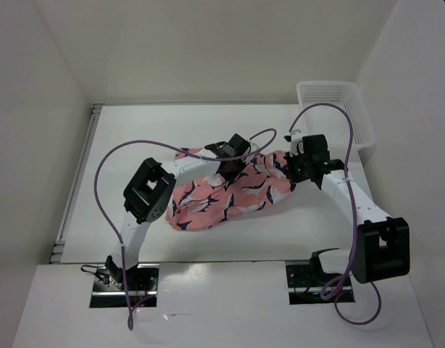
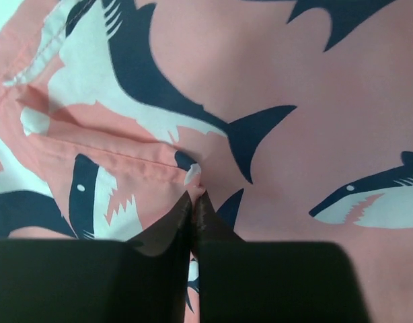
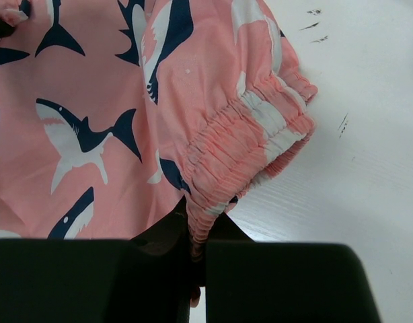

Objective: Fold and stack the shorts
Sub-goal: Fold the shorts

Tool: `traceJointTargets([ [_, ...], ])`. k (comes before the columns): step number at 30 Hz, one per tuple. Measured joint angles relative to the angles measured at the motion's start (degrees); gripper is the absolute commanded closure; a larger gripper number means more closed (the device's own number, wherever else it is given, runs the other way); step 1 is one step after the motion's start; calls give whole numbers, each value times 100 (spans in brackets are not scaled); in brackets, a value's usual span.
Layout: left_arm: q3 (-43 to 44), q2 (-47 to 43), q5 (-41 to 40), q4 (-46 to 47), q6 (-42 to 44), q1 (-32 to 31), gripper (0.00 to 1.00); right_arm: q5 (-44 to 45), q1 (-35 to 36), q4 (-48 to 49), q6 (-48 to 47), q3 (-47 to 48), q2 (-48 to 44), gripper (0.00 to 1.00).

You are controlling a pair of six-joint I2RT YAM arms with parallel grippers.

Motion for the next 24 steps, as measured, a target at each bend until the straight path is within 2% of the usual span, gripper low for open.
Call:
traceJointTargets([
  [4, 122, 0, 125, -289, 13, 168, 100, 11, 0, 0, 0, 0, 0, 100],
  [7, 573, -9, 321, -723, 11, 498, 100, 59, -20, 0, -4, -2, 0, 100],
  [14, 1722, -356, 658, -1108, 7, 1864, 100, 219, -103, 33, -149, -192, -2, 100],
  [18, 1687, -579, 656, -1091, -2, 2566, 100, 210, -120, 48, -195, -208, -2, 100],
  [24, 1408, -245, 564, -1016, 0, 2629, 94, 205, -129, 107, -280, -227, -2, 100],
])
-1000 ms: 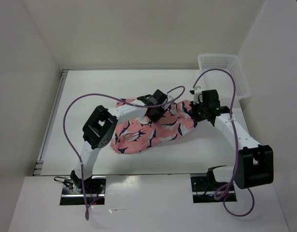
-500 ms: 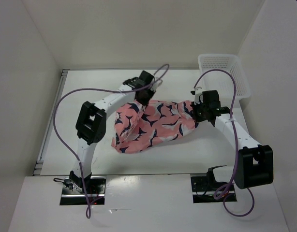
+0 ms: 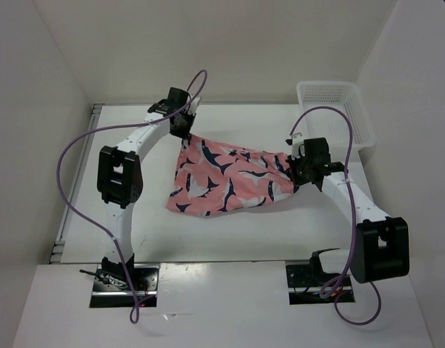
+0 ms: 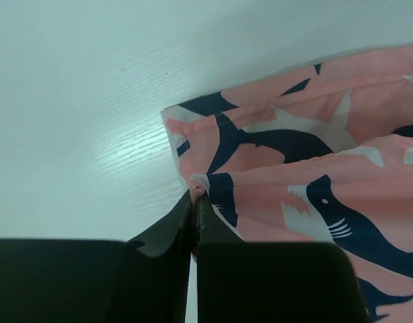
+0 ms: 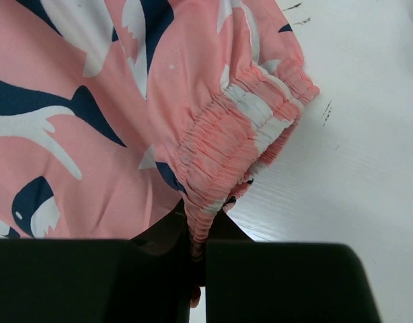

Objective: Fold and stack the shorts
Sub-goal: Fold the shorts

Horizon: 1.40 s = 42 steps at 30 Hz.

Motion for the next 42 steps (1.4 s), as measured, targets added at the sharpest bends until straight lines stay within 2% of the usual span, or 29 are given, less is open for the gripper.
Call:
traceJointTargets([
  [5, 232, 922, -20, 164, 7, -11, 78, 9, -4, 7, -37, -4, 0, 100],
  [6, 273, 1099, -4, 192, -2, -7, 70, 11, -4, 7, -39, -4, 2, 100],
  [7, 289, 1220, 2, 192, 7, -4, 59, 13, -7, 7, -39, -4, 2, 100],
  [9, 398, 1357, -31, 192, 24, 9, 47, 15, -7, 7, -35, -2, 4, 100],
  [10, 474, 1357, 26, 205, 24, 20, 35, 15, -7, 2, -31, -2, 4, 100],
  [13, 546, 1351, 153, 229, 22, 70, 26, 13, -7, -2, 9, 13, 28, 100],
  [18, 46, 1038, 612, 63, 4, 251, 20, 9, -7, -81, 162, 391, 179, 100],
  [23, -898, -138, 599, -151, 2, 313, 19, -13, -9, -70, 291, 1093, 363, 100],
  [28, -468, -732, 833, -219, 4, -391, 18, -48, -11, -50, 374, 1325, 568, 100],
  [31, -214, -605, 1222, -63, 4, -977, 18, -68, -13, -72, 398, 1325, 669, 100],
  [35, 162, 267, 1543, 20, 4, -1690, 18, -68, -17, -72, 413, 1325, 686, 100],
  [39, 396, 1259, 1674, -11, 4, -1921, 18, -70, -20, -81, 435, 1340, 686, 100],
  [42, 640, 1414, 1672, 22, -4, -1899, 15, -70, -22, -98, 437, 1381, 686, 100],
])
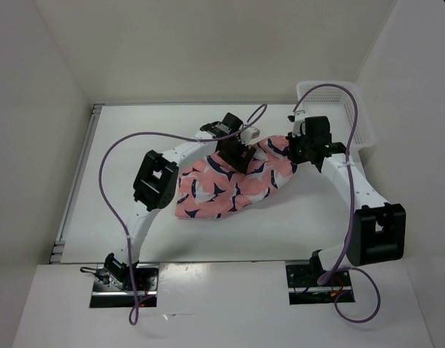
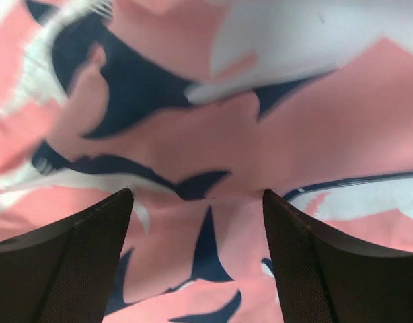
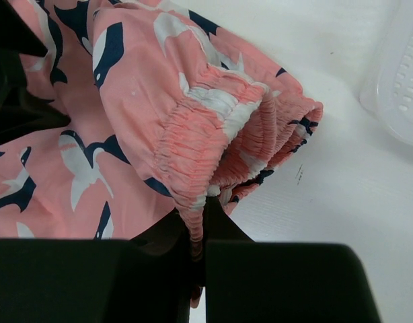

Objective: Fold and stack the shorts
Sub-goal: Fold the shorts

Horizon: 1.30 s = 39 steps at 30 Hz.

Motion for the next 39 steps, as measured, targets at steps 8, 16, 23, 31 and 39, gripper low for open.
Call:
traceJointTargets([
  [8, 229, 214, -31, 0, 15, -11, 5, 4, 0, -11, 57, 24, 0, 100],
  [16, -66, -717, -151, -184, 7, 334, 0, 199, 0, 37, 116, -133, -2, 74],
  [23, -297, -1204, -546, -157, 9, 551, 0, 831, 0, 44, 22, -614, -9, 51],
  [31, -1150, -1088, -715, -328, 11, 645, 0, 942, -570, -20, -190, -1187, -114, 31],
  [39, -1578, -1082, -1189, -295, 9, 1276, 0, 691, -778, -24, -699, -1231, 275, 23],
])
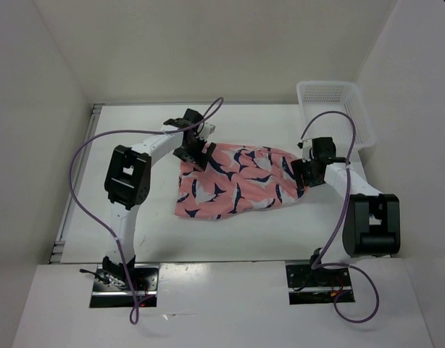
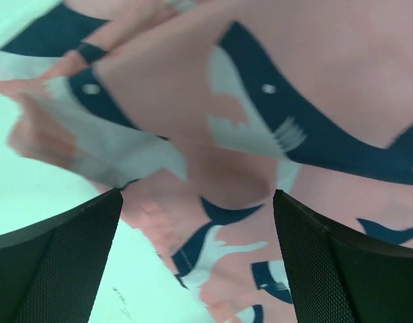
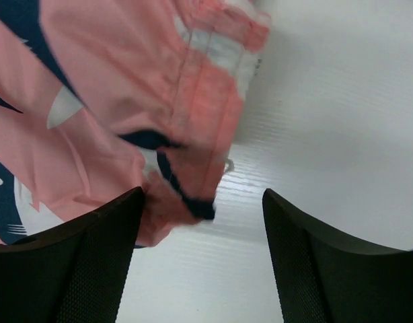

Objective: Fold and stack the shorts
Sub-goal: Fold the shorts

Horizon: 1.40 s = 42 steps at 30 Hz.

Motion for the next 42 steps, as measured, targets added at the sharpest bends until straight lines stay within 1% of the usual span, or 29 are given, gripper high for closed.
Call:
traceJointTargets([
  [7, -37, 129, -142, 96, 0, 184, 0, -341, -4, -2, -597, 0, 756, 20],
  [12, -101, 164, -243, 138, 11, 214, 0, -708, -164, -103, -841, 201, 1043, 20],
  [15, -118, 164, -254, 166, 7, 214, 0, -879, -299, -116, -920, 398, 1215, 39],
  [16, -120, 164, -254, 170, 4, 214, 0, -960, -330, -116, -931, 472, 1274, 52],
  [18, -122, 164, -256, 177, 4, 214, 0, -1126, -365, -94, -957, 599, 1397, 64],
  [19, -122, 164, -256, 179, 4, 214, 0, -1187, -372, -90, -960, 649, 1443, 76],
  [22, -122, 164, -258, 184, 7, 214, 0, -1388, -372, -122, -955, 723, 1523, 90],
  [23, -122, 164, -260, 184, 9, 214, 0, -1425, -374, -140, -957, 745, 1539, 99],
  [29, -136, 164, -258, 205, 7, 214, 0, -1604, -332, -162, -944, 798, 1572, 100],
  [37, -90, 109, -299, 70, 7, 227, 0, -1700, 129, -466, -634, 1296, 1628, 100],
  [42, 417, -22, -404, -245, 4, 229, 0, -1720, 225, -527, -474, 1639, 1561, 100],
])
